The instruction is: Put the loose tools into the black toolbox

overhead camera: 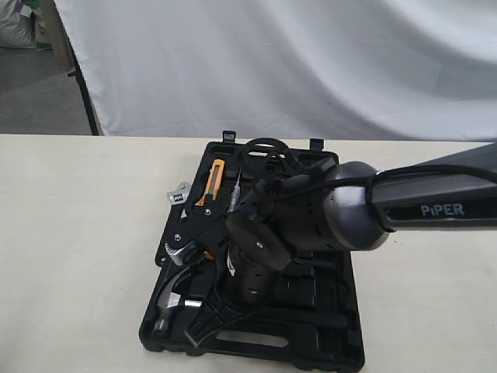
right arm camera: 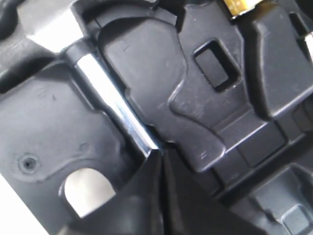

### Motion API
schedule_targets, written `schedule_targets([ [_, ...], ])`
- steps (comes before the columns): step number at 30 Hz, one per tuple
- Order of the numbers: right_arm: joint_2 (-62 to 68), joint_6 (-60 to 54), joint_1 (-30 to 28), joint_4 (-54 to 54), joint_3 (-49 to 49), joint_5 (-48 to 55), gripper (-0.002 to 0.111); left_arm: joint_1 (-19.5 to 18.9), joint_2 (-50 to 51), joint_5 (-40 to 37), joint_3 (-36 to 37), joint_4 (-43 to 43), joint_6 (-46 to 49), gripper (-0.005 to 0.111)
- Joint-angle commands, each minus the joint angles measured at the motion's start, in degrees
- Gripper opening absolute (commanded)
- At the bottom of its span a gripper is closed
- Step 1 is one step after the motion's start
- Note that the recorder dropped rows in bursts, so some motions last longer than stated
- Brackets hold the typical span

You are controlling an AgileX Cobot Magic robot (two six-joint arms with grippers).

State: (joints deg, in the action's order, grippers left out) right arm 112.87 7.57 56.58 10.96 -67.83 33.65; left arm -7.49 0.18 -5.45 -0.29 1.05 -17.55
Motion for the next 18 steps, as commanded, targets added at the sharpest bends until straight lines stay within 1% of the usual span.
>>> schedule_targets([
  [1,1.32,0.14,0.17,-1.00,2.58,5.29,0.000,-1.45,-0.18,0.41,-0.15,0.25,-0.27,0.001],
  [6,1.22,0.14,0.17,-1.00,2.58,8.30,0.000,-1.45,-0.18,0.41,-0.15,0.25,-0.27,0.001],
  [10,0.18,0.37,0.17,-0.74,2.58,8.63,0.000,-1.45,-0.18,0.41,-0.15,0.25,-0.27,0.001],
  [18,-5.35,1.71,0.17,1.90,2.58,3.44,0.000,-1.45,-0.18,0.41,-0.15,0.25,-0.27,0.001],
])
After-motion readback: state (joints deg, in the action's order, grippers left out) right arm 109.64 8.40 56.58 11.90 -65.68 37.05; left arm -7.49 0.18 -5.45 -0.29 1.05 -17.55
